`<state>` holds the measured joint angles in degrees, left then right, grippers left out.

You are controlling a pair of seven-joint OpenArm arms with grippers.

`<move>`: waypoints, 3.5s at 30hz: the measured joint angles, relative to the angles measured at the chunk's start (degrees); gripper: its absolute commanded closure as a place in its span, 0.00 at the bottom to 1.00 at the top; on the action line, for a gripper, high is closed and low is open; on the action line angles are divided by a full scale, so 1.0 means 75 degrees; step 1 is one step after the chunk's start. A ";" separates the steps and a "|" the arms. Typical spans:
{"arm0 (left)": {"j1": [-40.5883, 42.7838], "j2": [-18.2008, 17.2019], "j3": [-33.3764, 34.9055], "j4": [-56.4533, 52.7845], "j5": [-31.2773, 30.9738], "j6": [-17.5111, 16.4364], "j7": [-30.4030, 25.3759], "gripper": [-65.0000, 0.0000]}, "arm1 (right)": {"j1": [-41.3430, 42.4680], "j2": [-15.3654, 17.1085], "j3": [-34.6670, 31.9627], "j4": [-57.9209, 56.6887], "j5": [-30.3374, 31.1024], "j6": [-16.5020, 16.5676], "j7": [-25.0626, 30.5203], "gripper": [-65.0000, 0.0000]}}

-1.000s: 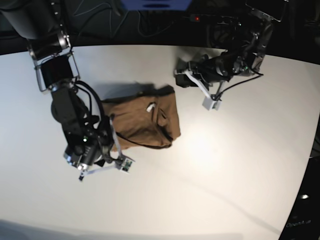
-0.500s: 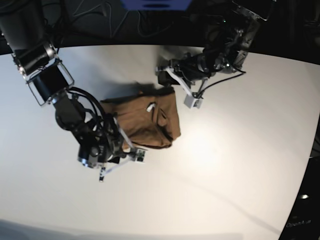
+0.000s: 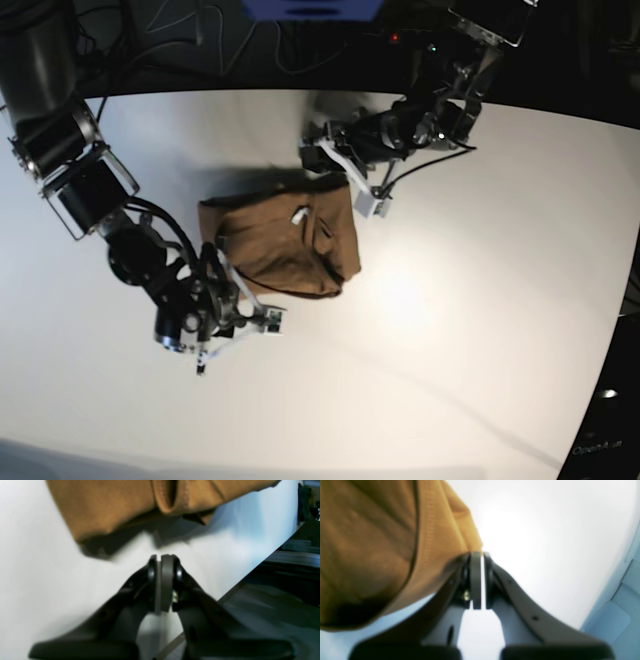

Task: Fold the T-shirt properly
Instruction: 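Move the right gripper away and push the bundle with the left gripper, then square the folded bundle's sides with both grippers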

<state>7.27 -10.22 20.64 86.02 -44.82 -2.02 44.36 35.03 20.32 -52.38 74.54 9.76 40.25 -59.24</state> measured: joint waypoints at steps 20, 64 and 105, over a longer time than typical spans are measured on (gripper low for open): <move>-0.0396 0.0341 0.0364 -0.0058 0.0119 0.0108 -0.0096 0.96 | 0.0280 0.0254 -0.0012 -0.0262 -0.0017 0.0003 0.0801 1.00; -0.4092 0.0382 0.0379 -0.3940 0.1687 0.0035 -0.1405 0.96 | -0.1757 0.1125 0.3185 0.0152 -0.0061 0.0000 0.1276 1.00; -0.4304 0.0032 -0.0420 -0.4957 0.1606 -0.0090 -0.2165 0.96 | -0.1926 0.0152 0.2340 -0.0495 -0.0172 -0.0184 0.1714 1.00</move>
<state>-25.02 -9.98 17.50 48.84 -32.77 -2.70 28.12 20.58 21.45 -34.83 70.83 8.47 38.87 -46.39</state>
